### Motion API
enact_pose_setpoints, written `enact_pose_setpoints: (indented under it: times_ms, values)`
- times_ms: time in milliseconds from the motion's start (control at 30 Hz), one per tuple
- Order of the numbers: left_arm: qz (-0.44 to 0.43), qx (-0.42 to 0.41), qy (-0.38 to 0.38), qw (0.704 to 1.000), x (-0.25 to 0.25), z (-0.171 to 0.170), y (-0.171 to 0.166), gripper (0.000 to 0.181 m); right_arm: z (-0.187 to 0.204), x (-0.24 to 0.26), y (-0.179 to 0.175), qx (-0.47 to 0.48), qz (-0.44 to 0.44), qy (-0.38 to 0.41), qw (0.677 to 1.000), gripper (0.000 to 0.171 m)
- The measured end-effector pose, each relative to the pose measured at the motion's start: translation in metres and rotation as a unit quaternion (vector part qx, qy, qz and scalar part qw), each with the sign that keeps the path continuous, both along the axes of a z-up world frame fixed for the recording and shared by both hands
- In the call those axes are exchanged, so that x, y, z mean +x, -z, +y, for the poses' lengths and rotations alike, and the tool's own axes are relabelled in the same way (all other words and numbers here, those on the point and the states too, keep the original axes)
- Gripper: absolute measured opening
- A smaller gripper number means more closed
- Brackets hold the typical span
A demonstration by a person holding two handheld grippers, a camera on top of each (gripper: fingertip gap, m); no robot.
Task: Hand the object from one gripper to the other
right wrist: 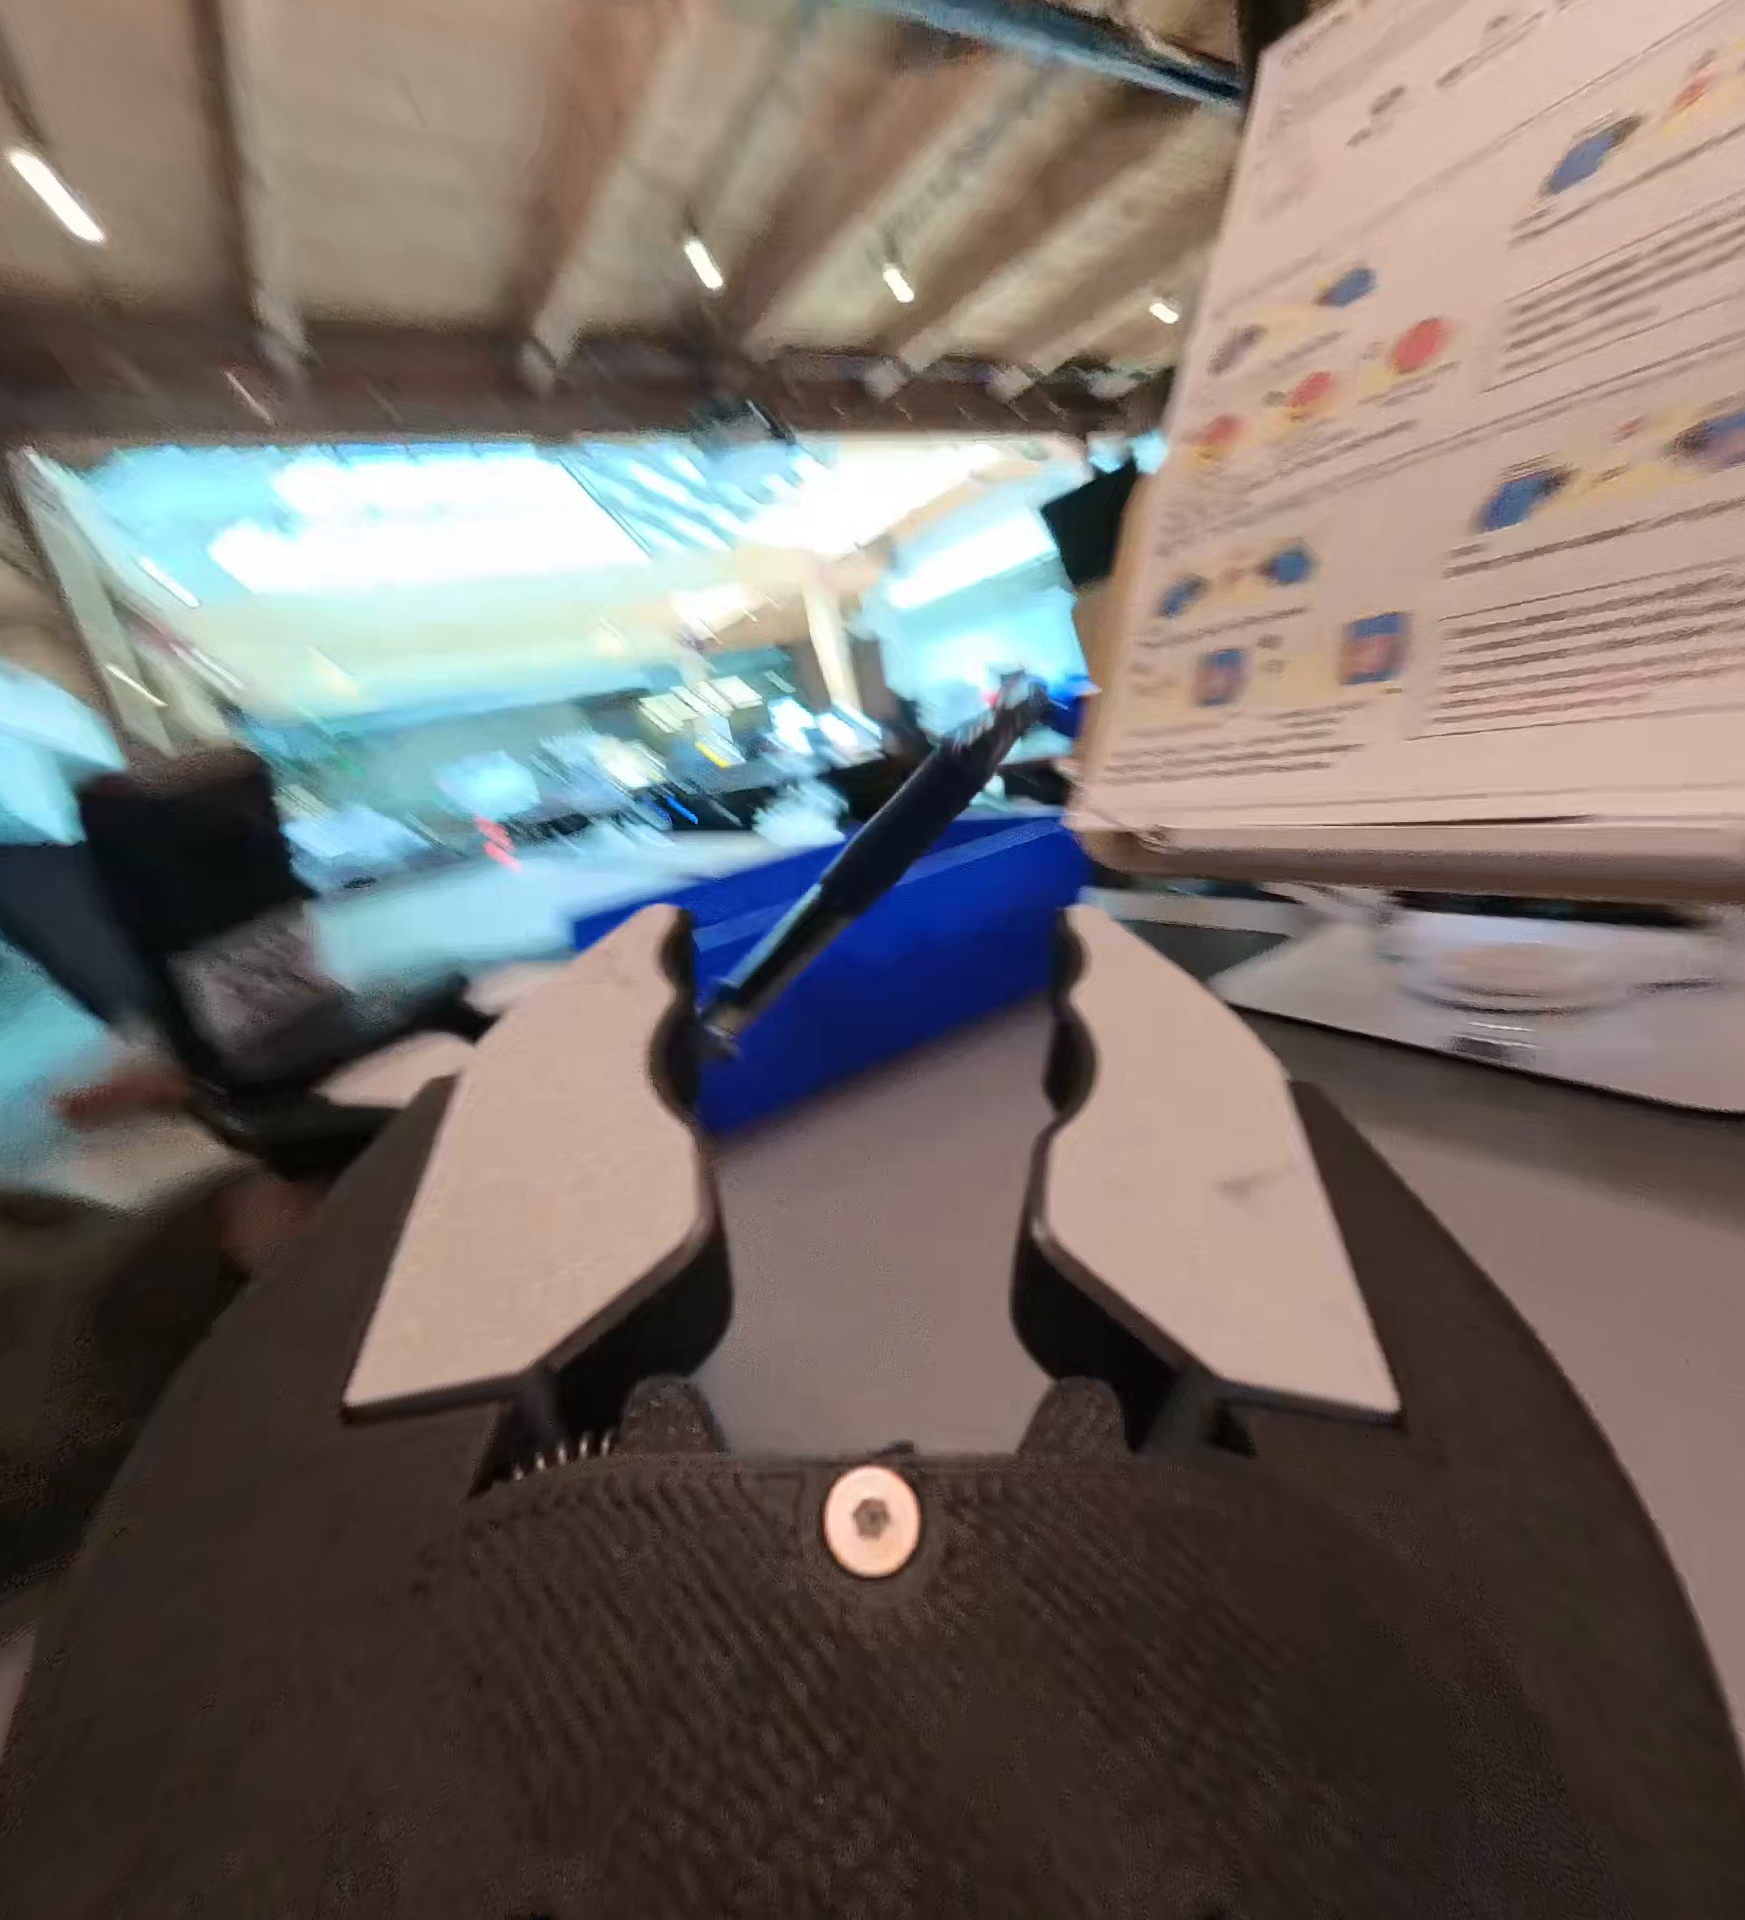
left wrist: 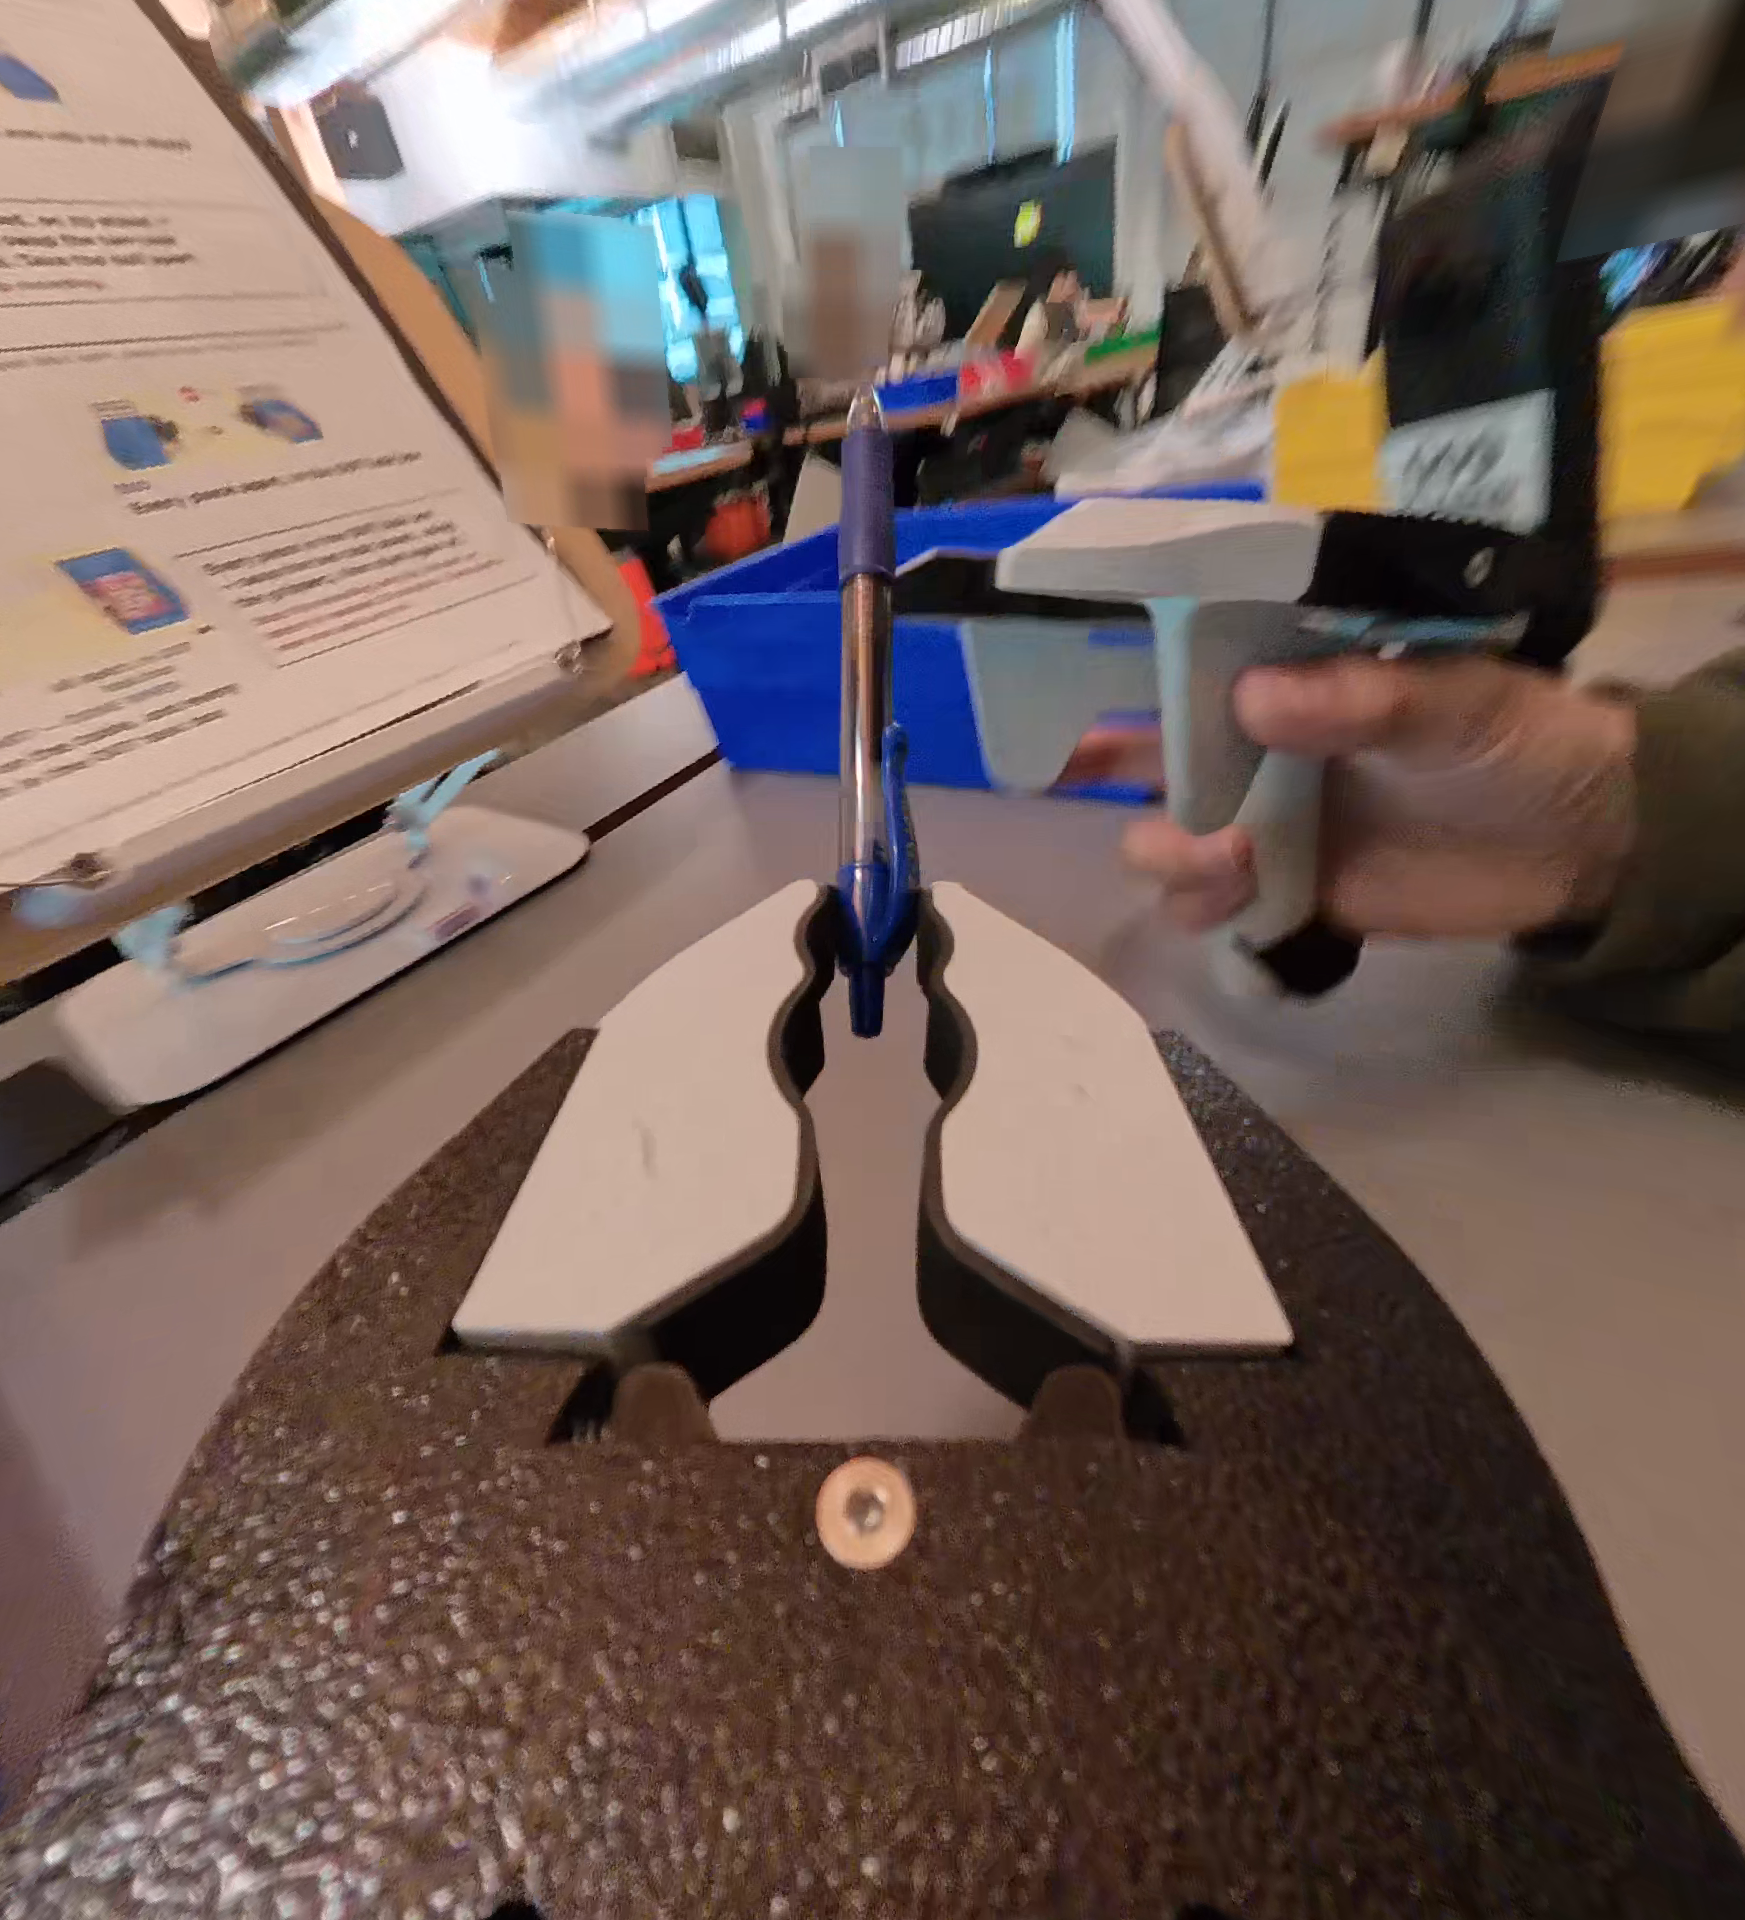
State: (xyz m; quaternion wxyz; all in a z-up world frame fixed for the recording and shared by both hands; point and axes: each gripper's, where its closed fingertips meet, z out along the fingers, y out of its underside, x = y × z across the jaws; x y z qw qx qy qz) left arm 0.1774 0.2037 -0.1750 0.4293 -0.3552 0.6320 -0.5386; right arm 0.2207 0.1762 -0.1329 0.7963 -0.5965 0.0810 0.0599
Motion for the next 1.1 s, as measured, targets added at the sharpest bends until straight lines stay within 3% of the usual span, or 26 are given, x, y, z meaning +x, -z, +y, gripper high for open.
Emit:
enact_pose_setpoints:
  times_ms: [67,167,233,300,433,600,700,833,1033,1100]
  values:
    - [0.012,0.058,-0.003,0.998,-0.004,0.010,0.005,0.014,-0.001,0.009,0.011,-0.078,-0.108,0.058,0.989,0.081]
    - [0.051,0.111,0.044,0.991,-0.015,0.012,0.019,0.014,-0.004,0.011,0.016,-0.127,-0.276,0.121,0.945,0.094]
    - [0.079,0.116,0.091,0.986,-0.024,0.008,0.027,0.014,-0.004,-0.004,0.025,-0.143,-0.393,0.111,0.901,0.085]
    - [0.099,0.121,0.132,0.979,-0.034,0.006,0.034,0.014,-0.001,-0.016,0.036,-0.159,-0.432,0.076,0.884,0.079]
    - [0.108,0.117,0.184,0.970,-0.052,0.010,0.039,0.014,-0.004,-0.049,0.043,-0.137,-0.358,-0.066,0.921,0.064]
    - [0.103,0.099,0.230,0.963,-0.065,0.007,0.039,0.014,-0.014,-0.074,0.054,-0.151,-0.264,-0.209,0.929,0.046]
    - [0.101,0.106,0.243,0.959,-0.068,0.003,0.040,0.014,-0.016,-0.080,0.054,-0.150,-0.243,-0.237,0.929,0.040]
    - [0.088,0.105,0.251,0.958,-0.069,0.000,0.037,0.014,-0.020,-0.087,0.056,-0.151,-0.235,-0.268,0.922,0.017]
    - [0.073,0.096,0.247,0.961,-0.068,0.000,0.031,0.014,-0.019,-0.085,0.053,-0.169,-0.193,-0.286,0.923,0.011]
    - [0.057,0.058,0.226,0.971,-0.062,0.003,0.021,0.015,-0.017,-0.080,0.042,-0.152,-0.180,-0.274,0.932,0.011]
